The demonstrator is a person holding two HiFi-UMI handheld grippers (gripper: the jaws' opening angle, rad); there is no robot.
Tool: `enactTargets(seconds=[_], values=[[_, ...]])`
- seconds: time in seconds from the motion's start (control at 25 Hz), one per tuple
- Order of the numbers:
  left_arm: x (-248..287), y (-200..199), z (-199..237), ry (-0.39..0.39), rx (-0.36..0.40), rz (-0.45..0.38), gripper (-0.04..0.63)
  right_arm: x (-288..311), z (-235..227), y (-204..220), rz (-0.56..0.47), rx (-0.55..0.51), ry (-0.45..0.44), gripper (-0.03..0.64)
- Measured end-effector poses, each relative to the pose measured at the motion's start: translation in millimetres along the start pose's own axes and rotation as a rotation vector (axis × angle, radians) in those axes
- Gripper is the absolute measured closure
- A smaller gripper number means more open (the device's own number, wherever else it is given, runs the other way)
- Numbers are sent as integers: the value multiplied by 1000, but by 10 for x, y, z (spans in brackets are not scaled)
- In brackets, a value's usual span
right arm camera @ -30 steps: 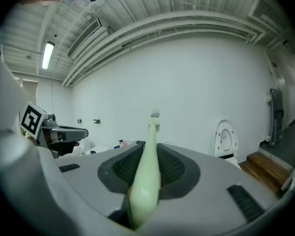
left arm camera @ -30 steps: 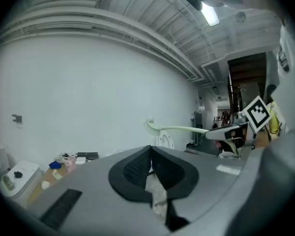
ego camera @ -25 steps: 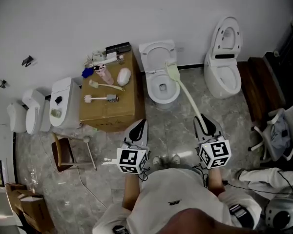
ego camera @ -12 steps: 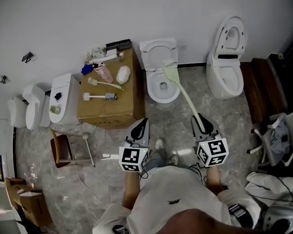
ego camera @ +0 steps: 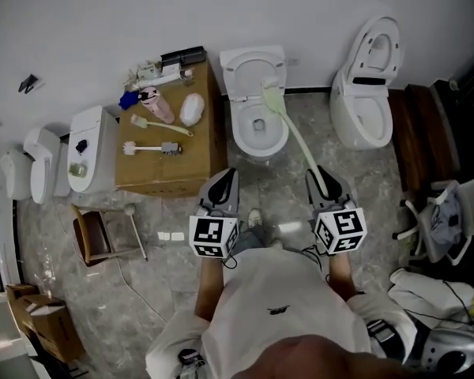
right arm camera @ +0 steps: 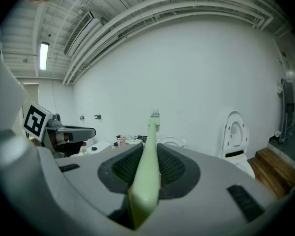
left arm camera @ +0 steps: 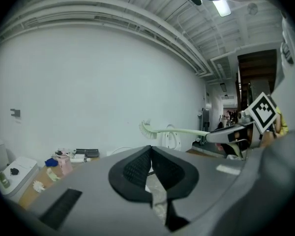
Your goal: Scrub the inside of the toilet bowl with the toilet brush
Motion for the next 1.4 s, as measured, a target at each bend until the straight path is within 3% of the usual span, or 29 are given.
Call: enactTargets(seconds=[0.76, 1.4], values=[[828, 77, 926, 93, 14, -35, 584, 1150, 251, -240, -6, -4, 34, 537], [1803, 43, 1208, 102, 15, -4, 584, 1942, -258, -531, 24, 23, 26, 537]])
Point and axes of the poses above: the fingertips, and each gripper's own axes: x forward along the fingers, z to its left, y out of its underside, the point moved 9 cm from there along -x, backward along the fingers, and after that the axes turned 15 degrees about x, right-handed, at the moved point
